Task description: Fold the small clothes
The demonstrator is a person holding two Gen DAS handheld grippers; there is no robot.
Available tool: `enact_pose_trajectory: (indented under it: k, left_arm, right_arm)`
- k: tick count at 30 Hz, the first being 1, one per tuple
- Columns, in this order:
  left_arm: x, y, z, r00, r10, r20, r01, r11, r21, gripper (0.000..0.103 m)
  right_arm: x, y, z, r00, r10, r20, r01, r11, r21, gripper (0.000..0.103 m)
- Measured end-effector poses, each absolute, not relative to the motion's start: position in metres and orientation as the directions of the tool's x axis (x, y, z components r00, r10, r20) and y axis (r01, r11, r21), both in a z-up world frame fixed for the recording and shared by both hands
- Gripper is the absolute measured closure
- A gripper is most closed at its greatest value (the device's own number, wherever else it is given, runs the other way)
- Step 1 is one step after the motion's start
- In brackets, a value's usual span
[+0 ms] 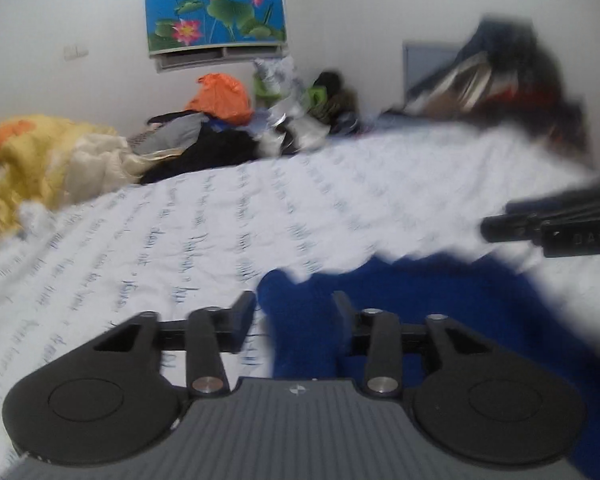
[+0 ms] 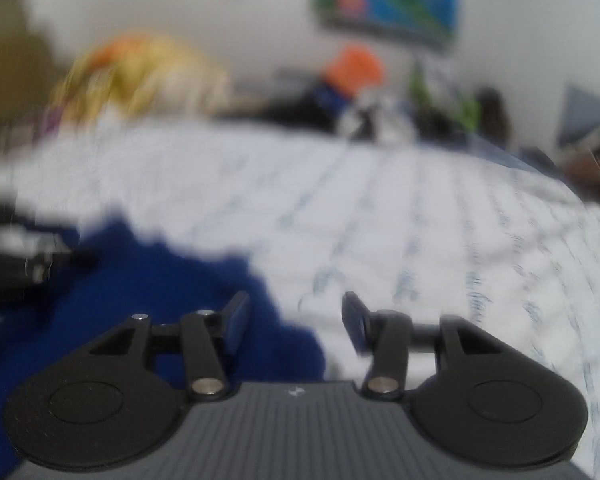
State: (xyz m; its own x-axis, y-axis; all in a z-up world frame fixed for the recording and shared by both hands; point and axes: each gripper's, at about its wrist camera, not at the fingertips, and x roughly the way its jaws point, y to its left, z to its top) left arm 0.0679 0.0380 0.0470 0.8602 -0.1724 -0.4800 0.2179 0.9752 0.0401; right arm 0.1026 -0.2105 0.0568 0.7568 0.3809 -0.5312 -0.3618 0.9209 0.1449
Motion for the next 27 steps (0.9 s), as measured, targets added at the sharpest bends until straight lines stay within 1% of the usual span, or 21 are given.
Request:
enact_pose_trajectory:
  k: [1,2,3,5,6,7,8,9,10,13,14,15,17,18,19,20,21,23,24,25,27]
  left_arm:
    - [0.063,0.035,0.051,0.839,-0.238,-0.490,0.259,0.966,-0.026,0.046]
    - [0.059,0.029,0.052,0.809,-0.293,-0.510,0.294,0.952,-0.081,0.037]
    - [0.060,0.022,0.048,0.778,-0.331,-0.535,0.320,0.940,-0.116,0.036]
    - [0.073,0.012,0.028,0.711,-0.336,-0.618,0.325,0.936,-0.135,0.035]
    - [0.077,0.012,0.015,0.703,-0.324,-0.633,0.313,0.940,-0.133,0.034]
    - [0.073,0.011,0.010,0.743,-0.307,-0.595,0.320,0.944,-0.087,0.032]
    - [0.072,0.009,0.009,0.744,-0.304,-0.595,0.322,0.943,-0.078,0.032]
    - [0.072,0.009,0.011,0.740,-0.299,-0.603,0.310,0.947,-0.089,0.032]
    - [0.071,0.006,0.011,0.743,-0.290,-0.603,0.308,0.948,-0.077,0.031]
    - [0.068,0.005,0.012,0.746,-0.291,-0.599,0.312,0.947,-0.071,0.030]
    - [0.070,0.009,0.012,0.747,-0.292,-0.597,0.312,0.947,-0.073,0.030]
    - [0.069,0.011,0.012,0.748,-0.292,-0.596,0.311,0.948,-0.075,0.030]
    - [0.069,0.011,0.012,0.750,-0.289,-0.595,0.308,0.949,-0.072,0.030]
    - [0.069,0.011,0.012,0.751,-0.288,-0.594,0.308,0.949,-0.071,0.030]
    - [0.076,0.007,0.004,0.751,-0.286,-0.595,0.307,0.949,-0.068,0.030]
    - [0.076,0.007,0.004,0.752,-0.284,-0.595,0.306,0.950,-0.065,0.030]
    - [0.076,0.007,0.004,0.753,-0.281,-0.595,0.305,0.950,-0.062,0.030]
    - [0.074,0.006,0.003,0.756,-0.275,-0.594,0.303,0.951,-0.054,0.030]
    - [0.075,0.007,0.003,0.757,-0.274,-0.593,0.303,0.952,-0.054,0.030]
    - [0.075,0.008,0.003,0.757,-0.275,-0.592,0.302,0.952,-0.055,0.030]
    - [0.076,0.008,0.002,0.758,-0.276,-0.591,0.301,0.952,-0.058,0.029]
  right_arm:
    - [0.095,-0.214,0.064,0.741,0.435,-0.512,-0.378,0.900,0.217,0.051]
    - [0.092,-0.213,0.066,0.704,0.488,-0.516,-0.400,0.873,0.280,0.051]
    - [0.095,-0.207,0.064,0.660,0.526,-0.537,-0.415,0.851,0.322,0.052]
    - [0.109,-0.192,0.044,0.561,0.531,-0.635,-0.414,0.844,0.340,0.054]
    - [0.121,-0.188,0.026,0.527,0.487,-0.696,-0.385,0.867,0.315,0.055]
    - [0.126,-0.190,0.012,0.558,0.484,-0.675,-0.396,0.869,0.296,0.056]
    - [0.131,-0.198,0.004,0.579,0.488,-0.653,-0.391,0.869,0.302,0.057]
    - [0.136,-0.204,0.004,0.575,0.506,-0.643,-0.358,0.862,0.359,0.057]
    - [0.139,-0.206,0.007,0.562,0.506,-0.654,-0.318,0.862,0.395,0.057]
    - [0.132,-0.195,0.021,0.551,0.436,-0.712,-0.316,0.898,0.306,0.057]
    - [0.124,-0.194,0.027,0.555,0.426,-0.714,-0.288,0.904,0.316,0.056]
    - [0.111,-0.197,0.037,0.565,0.457,-0.687,-0.291,0.889,0.352,0.053]
    - [0.090,-0.201,0.042,0.575,0.510,-0.639,-0.317,0.859,0.401,0.052]
    - [0.087,-0.198,0.036,0.562,0.510,-0.651,-0.314,0.860,0.402,0.051]
    - [0.093,-0.195,0.021,0.528,0.489,-0.694,-0.302,0.872,0.385,0.049]
    - [0.092,-0.196,0.013,0.571,0.505,-0.647,-0.345,0.863,0.369,0.050]
    - [0.093,-0.201,0.008,0.578,0.507,-0.639,-0.349,0.862,0.368,0.050]
    - [0.097,-0.212,0.014,0.553,0.516,-0.654,-0.270,0.854,0.445,0.050]
    - [0.096,-0.213,0.022,0.549,0.500,-0.669,-0.229,0.860,0.455,0.050]
    - [0.091,-0.210,0.031,0.562,0.487,-0.669,-0.234,0.869,0.436,0.048]
    - [0.073,-0.204,0.042,0.586,0.507,-0.633,-0.294,0.860,0.417,0.047]
